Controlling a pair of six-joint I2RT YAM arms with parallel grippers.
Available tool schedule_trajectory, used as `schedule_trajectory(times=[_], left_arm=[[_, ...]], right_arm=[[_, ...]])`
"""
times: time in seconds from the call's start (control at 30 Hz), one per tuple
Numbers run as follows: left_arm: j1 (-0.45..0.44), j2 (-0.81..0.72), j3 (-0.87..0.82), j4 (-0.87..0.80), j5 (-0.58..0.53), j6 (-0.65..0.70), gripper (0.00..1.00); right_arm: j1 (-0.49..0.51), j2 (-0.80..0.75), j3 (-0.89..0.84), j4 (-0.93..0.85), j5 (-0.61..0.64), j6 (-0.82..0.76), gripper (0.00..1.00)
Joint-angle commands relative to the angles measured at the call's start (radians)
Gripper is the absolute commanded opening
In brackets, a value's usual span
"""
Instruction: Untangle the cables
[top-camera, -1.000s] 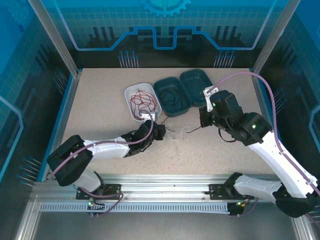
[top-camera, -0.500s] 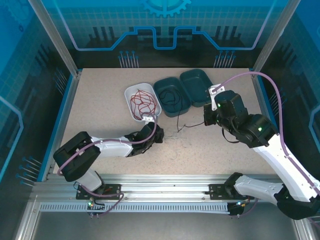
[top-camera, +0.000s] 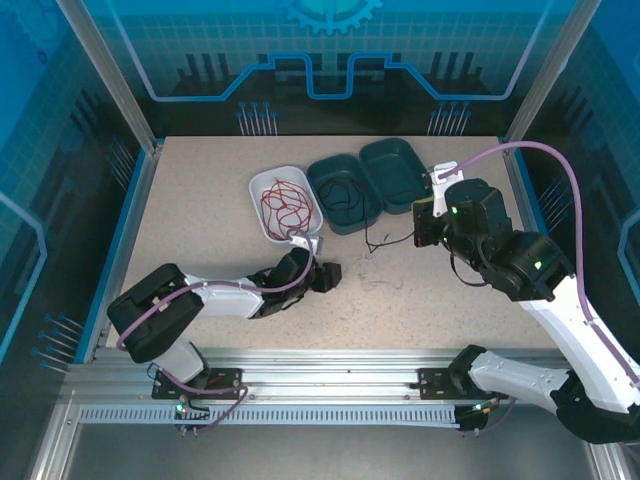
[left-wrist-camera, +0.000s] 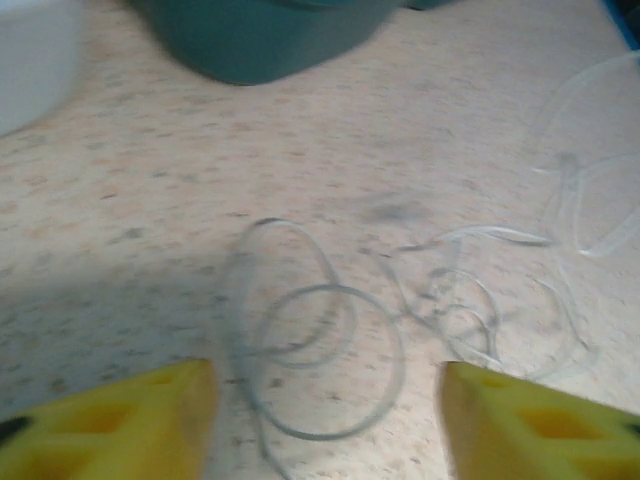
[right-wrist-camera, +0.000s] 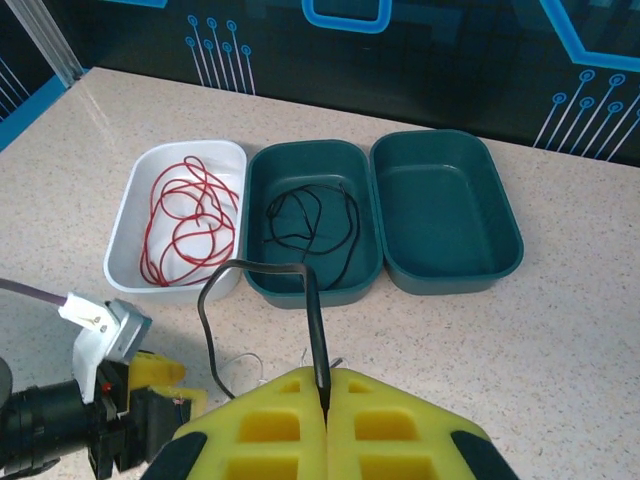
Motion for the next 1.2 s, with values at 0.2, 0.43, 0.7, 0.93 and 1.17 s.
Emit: schedule_trajectory(times=[0.2, 0.43, 0.7, 0.93, 1.17], left_arm=[[-0.033, 0.038, -0.044, 0.51, 0.189, 0.28, 0.81], [-0.035, 0.202, 0.02, 0.65, 0.172, 0.371, 0.81], [-0.035, 0.292, 0.105, 0.637, 0.086, 0.366, 0.64], [0.008, 0.298, 0.103, 0.558, 0.059, 0.245, 0.23], [0.044, 0.283, 0.06, 0.527, 0.068, 0.178, 0.09]], right_arm=[[0.002, -0.014, 0.004, 0.09, -0.114, 0.082, 0.0], [0.002, -0.033, 0.025, 0.104, -0.18, 0.108, 0.0], [0.002, -0.043, 0.042, 0.095, -0.212, 0.116, 0.0], [-0.001, -0.042, 0.132, 0.027, -0.194, 0.076, 0.0], [-0.003, -0.069, 0.246, -0.065, -0.076, 0.027, 0.0]])
